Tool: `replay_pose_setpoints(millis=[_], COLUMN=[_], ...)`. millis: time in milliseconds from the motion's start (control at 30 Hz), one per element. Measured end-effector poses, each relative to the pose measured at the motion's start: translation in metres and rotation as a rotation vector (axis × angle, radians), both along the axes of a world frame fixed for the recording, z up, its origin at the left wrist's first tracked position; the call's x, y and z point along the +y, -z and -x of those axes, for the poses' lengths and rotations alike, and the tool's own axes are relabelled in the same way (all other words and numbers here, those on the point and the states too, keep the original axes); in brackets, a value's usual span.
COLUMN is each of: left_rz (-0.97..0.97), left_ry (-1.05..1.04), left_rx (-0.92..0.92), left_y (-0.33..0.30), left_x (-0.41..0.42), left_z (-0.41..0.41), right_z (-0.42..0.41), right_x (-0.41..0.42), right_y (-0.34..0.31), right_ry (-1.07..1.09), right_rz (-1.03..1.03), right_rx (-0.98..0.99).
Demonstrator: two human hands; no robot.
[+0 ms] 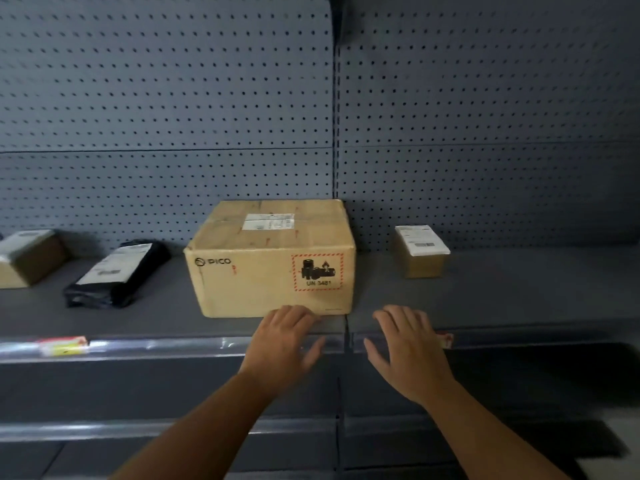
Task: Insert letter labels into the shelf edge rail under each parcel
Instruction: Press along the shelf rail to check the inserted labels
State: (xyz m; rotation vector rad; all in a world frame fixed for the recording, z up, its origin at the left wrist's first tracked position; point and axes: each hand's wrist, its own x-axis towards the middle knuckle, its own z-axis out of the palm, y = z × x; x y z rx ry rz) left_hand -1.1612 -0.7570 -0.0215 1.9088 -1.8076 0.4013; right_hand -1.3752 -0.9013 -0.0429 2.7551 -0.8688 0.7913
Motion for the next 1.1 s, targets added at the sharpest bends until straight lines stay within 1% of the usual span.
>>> replay_pose_setpoints(millis=[233,367,533,667,800,967,1100], left_rz=[0.022,0.076,0.047,0.016,0.027,0.044,0.059], left_ry=[-0.315,-0.462,-0.67,-0.825,-0.974,-1.13,-1.236], left_rx=[0.013,0.014,0.042,0.063,0.091,0.116,0.126], left_y=[0.004,0.012,0.019,0.022,0.022,0.027,0.033], left_x=[0.126,0.203,0.309,0.397,0.47,0.54,0.578], left_z=[-0.095,-0.129,-0.166,-0.189,-0.196,-0.205,-0.221], right_z=[-0.124,-0.196,-0.275,-0.331,-0.376,-0.423,-0.463], right_x=[0.086,0.148,0.235,0.309,0.378,0.452,0.491], right_y=[-0.035,-0.044,-0.043,-0.036,-0.032,-0.031,-0.025], right_ry=[-0.234,-0.361,-0.536,-0.667,-0.79,-0.917,-0.997], right_rz=[0.035,0.05,0.076,0.084,0.106,0.123,0.133], right_rx=[0.079,0.107,0.148,0.158,0.174,0.177,0.177])
